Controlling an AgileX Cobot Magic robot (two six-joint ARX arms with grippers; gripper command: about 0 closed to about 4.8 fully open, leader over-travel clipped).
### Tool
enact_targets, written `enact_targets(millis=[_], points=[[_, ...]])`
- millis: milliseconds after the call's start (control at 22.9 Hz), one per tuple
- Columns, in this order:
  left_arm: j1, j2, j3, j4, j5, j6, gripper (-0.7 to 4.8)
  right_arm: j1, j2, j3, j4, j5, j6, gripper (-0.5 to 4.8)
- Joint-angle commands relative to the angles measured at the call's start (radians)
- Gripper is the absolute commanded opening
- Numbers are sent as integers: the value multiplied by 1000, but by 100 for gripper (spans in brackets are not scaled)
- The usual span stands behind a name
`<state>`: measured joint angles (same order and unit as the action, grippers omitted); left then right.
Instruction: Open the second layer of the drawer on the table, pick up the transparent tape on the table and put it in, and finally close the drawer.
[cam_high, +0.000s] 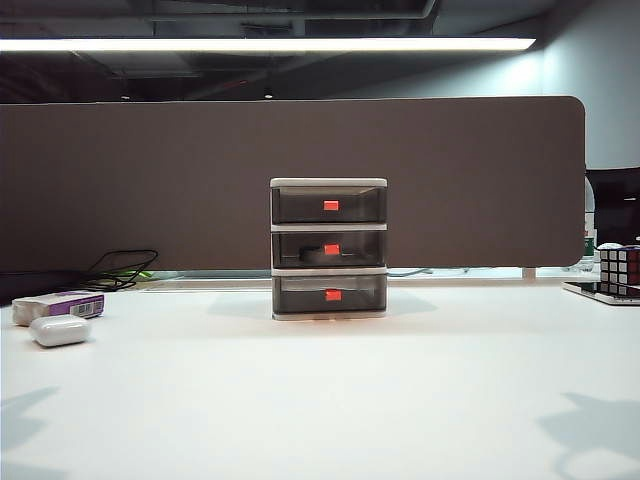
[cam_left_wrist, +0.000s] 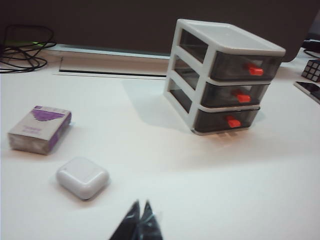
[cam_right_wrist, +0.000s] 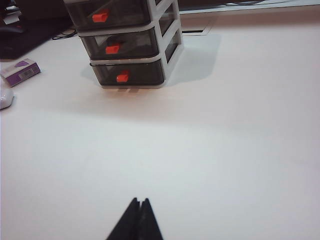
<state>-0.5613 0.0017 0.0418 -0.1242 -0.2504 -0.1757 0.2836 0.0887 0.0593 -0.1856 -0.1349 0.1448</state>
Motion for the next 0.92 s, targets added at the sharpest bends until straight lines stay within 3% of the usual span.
enact_targets(millis=[44, 175, 349, 481, 655, 917], points=[[2, 1, -35, 111, 47, 7, -6, 1, -48, -51, -2, 3, 17, -5], [3, 1, -35, 111, 48, 16, -6, 0, -64, -51, 26, 34, 3, -5], [4, 1, -35, 110, 31, 103, -6, -21, -67, -58, 6, 81, -35, -5], [5, 1, -35, 108, -30, 141, -6, -66, -67, -58, 10, 80, -44, -5], [10, 1, -35, 112, -37, 197, -6, -155, -67, -58, 37, 42, -63, -5], [109, 1, -35, 117, 122, 192, -6, -231, -66, -58, 68, -55, -72, -5]])
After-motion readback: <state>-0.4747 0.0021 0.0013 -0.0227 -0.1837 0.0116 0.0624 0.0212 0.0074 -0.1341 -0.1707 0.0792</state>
